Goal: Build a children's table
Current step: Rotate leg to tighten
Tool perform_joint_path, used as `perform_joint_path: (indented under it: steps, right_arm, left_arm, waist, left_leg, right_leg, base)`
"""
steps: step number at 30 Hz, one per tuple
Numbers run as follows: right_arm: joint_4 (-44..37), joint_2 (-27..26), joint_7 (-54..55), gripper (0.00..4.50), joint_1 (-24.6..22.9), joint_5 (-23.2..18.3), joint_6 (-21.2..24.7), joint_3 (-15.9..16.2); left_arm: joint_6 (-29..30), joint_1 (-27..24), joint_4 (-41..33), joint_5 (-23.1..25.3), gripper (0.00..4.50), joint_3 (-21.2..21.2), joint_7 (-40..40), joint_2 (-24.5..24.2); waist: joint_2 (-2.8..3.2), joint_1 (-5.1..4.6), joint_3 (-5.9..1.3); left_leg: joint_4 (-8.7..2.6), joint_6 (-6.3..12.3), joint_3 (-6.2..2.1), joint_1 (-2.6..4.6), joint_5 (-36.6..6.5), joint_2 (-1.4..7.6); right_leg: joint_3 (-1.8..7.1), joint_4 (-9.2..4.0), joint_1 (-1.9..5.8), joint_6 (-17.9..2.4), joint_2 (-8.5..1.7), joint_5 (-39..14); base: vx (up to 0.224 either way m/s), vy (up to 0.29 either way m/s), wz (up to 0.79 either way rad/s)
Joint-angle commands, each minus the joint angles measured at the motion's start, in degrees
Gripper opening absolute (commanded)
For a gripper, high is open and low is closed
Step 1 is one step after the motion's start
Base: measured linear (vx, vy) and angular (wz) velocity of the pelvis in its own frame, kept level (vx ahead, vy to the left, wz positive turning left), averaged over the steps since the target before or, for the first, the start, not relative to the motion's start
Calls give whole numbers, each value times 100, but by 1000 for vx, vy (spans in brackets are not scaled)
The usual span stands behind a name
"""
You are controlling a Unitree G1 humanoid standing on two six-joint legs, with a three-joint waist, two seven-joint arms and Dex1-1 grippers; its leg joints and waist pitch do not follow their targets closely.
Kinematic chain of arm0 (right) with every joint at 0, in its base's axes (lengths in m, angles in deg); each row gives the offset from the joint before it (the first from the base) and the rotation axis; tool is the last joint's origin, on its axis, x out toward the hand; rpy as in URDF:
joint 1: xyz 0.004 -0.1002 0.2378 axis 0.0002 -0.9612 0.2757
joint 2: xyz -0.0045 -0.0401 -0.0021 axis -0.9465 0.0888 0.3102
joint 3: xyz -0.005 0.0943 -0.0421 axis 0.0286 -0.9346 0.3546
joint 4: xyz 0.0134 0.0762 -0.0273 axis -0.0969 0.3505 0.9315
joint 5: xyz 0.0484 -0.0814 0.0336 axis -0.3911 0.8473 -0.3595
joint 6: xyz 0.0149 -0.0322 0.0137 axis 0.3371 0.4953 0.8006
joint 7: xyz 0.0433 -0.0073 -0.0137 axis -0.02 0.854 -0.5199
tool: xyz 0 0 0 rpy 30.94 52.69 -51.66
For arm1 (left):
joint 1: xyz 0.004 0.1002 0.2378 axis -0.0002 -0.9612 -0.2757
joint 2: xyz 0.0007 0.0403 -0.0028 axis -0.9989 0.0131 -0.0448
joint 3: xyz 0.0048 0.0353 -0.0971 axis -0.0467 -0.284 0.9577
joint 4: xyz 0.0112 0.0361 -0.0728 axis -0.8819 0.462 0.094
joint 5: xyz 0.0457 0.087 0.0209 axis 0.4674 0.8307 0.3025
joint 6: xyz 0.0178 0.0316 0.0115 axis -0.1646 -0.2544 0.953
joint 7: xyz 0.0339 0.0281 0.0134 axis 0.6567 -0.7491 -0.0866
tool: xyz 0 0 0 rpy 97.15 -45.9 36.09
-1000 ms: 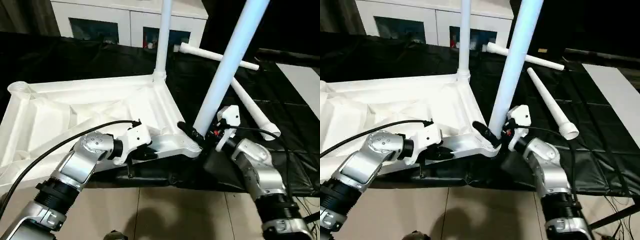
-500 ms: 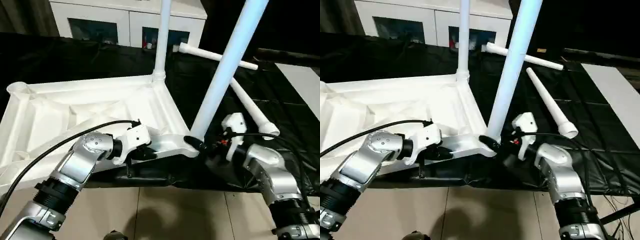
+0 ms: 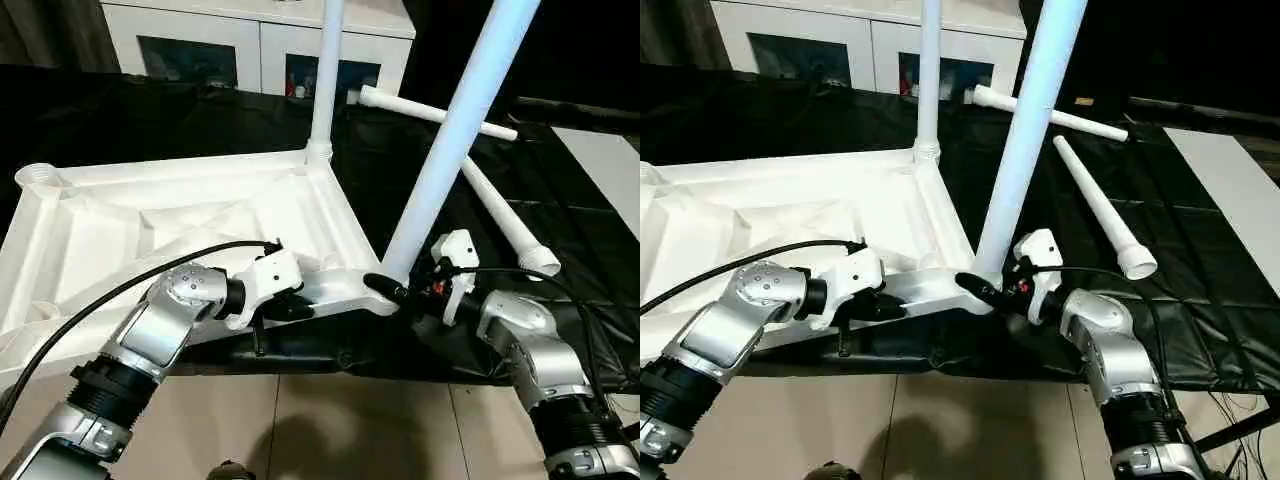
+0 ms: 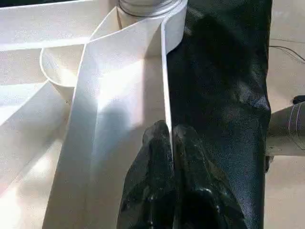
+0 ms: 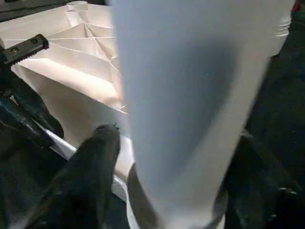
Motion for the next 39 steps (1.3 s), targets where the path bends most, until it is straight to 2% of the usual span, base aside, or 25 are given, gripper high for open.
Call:
perform_joint_path:
  steps: [1,7,9,16,19,22,23,25,26,27,30,31,33,35,36,37,39]
  right_arm:
    - [-2,61,-3,281,72,5,45,-4]
    - [-13,71,-15,244,39,48,18,35]
    - [8,77,-21,219,43,70,-10,52]
    - [94,79,50,204,23,127,-46,84]
    - [315,-21,521,202,60,335,-58,57]
    - [739,-350,1627,201,234,557,-12,-145]
    - [739,-350,1627,201,234,557,-12,-145]
    - [1035,-712,2533,200,374,618,29,-334]
    - [1035,-712,2533,200,374,618,29,-334]
    - [1320,-1073,3290,200,516,616,68,-476]
    - [1429,-1206,3549,199,570,608,65,-524]
    - [1786,-1497,4206,199,765,587,0,-652]
    - [2269,-1763,4865,199,1059,632,-191,-714]
    - [2522,-1905,5020,199,1233,591,-303,-770]
    - [2648,-1968,5080,199,1323,579,-345,-792]
    - [2812,-2059,5017,199,1448,512,-429,-828]
    - [2899,-2122,4893,199,1512,438,-507,-861]
  left_arm:
    - [-14,26,-122,38,0,-186,-127,4]
    - [-8,12,-128,55,0,-199,-132,-23]
    - [-3,7,-128,62,0,-204,-135,-34]
    - [81,-9,-124,69,0,-171,-65,-25]
    - [290,38,-21,61,0,-59,155,89]
    - [433,224,313,65,0,135,604,358]
    - [433,224,313,65,0,135,604,358]
    - [502,439,689,163,0,230,1063,606]
    - [502,439,689,163,0,230,1063,606]
    - [632,682,1039,175,0,370,1555,932]
    - [708,776,1153,165,0,429,1738,1063]
    - [891,1016,1388,218,0,496,2238,1413]
    - [1096,1240,1539,166,0,577,2690,1935]
    - [1069,1324,1609,207,0,503,2808,2150]
    - [1023,1359,1639,222,0,467,2862,2254]
    - [948,1395,1657,198,0,417,2864,2398]
    - [915,1411,1682,174,0,408,2843,2476]
  waist:
    - [27,-6,-391]
    - [24,-5,-390]
    - [32,-6,-384]
    - [33,-11,-386]
    - [34,-20,-370]
    - [41,-69,-346]
    - [41,-85,-339]
    - [14,-94,-353]
    - [16,-99,-348]
    - [28,-117,-337]
    - [33,-107,-334]
    - [17,-104,-336]
    - [53,-132,-333]
    - [42,-119,-343]
    - [40,-129,-350]
    - [34,-136,-361]
    - [35,-131,-363]
  left_leg:
    - [-361,139,-5,137,-1203,119]
    - [-359,151,-3,137,-1184,117]
    - [-364,132,-6,140,-1253,119]
    - [-366,112,-9,140,-1263,120]
    - [-380,48,-7,148,-1393,118]
    - [-410,-108,-26,160,-1729,110]
    - [-412,-151,-27,164,-1840,101]
    - [-411,-260,-54,176,-2041,99]
    - [-416,-269,-57,172,-2065,97]
    - [-417,-297,-53,180,-2192,94]
    - [-405,-346,-78,238,-2429,88]
    - [-420,-314,-91,192,-2472,90]
    - [-415,-397,-96,237,-2624,90]
    - [-400,-379,-100,275,-2740,85]
    - [-435,-331,-122,193,-2623,88]
    - [-447,-309,-122,138,-2482,86]
    - [-425,-249,-94,162,-2502,73]
  right_leg:
    - [210,-366,242,-1178,-244,-783]
    - [210,-362,242,-1187,-240,-747]
    - [210,-374,239,-1178,-245,-840]
    - [208,-369,239,-1174,-241,-843]
    - [210,-393,221,-1149,-243,-1051]
    - [209,-444,191,-1053,-250,-1566]
    - [208,-462,174,-1012,-245,-1737]
    - [206,-500,164,-861,-271,-2106]
    - [206,-507,157,-836,-272,-2158]
    - [210,-530,123,-768,-263,-2260]
    - [189,-563,79,-720,-266,-2487]
    - [182,-580,113,-610,-281,-2567]
    - [181,-587,41,-626,-277,-2627]
    - [156,-620,46,-599,-272,-2601]
    - [143,-597,123,-577,-274,-2428]
    - [141,-572,151,-562,-270,-2223]
    - [152,-586,121,-568,-260,-2126]
  base:
    - [0,0,0]
    - [0,0,0]
    - [0,0,0]
    - [0,0,0]
    - [0,0,0]
    - [0,0,0]
    - [0,0,0]
    - [0,0,0]
    - [0,0,0]
    - [0,0,0]
    - [0,0,0]
    - [0,0,0]
    - [0,0,0]
    - [0,0,0]
    - [0,0,0]
    - [0,0,0]
    - [0,0,0]
